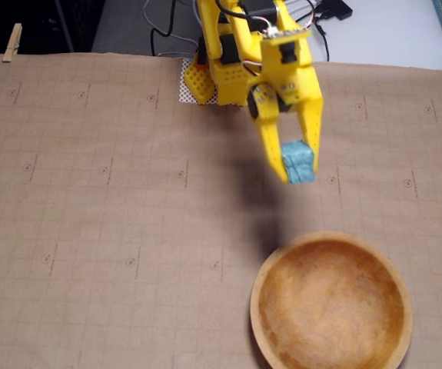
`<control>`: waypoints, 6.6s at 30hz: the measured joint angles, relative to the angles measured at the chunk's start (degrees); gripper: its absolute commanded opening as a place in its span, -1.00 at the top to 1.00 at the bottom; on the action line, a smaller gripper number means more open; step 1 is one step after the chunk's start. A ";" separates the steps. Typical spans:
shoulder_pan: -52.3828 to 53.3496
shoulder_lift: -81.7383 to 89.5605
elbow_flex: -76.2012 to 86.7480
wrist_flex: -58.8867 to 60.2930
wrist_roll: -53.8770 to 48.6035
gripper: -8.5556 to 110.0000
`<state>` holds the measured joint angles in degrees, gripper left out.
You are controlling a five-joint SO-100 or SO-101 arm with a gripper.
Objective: Grasp a blue block and put it in the bowl.
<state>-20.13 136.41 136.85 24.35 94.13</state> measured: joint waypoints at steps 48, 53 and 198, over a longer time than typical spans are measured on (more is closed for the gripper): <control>-3.16 -74.53 -47.64 -17.75 -1.93 0.90; -3.16 -77.70 -50.10 -17.75 -1.93 0.91; 17.93 59.77 37.71 23.55 -1.93 0.91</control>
<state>-2.20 196.17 174.55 47.90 92.20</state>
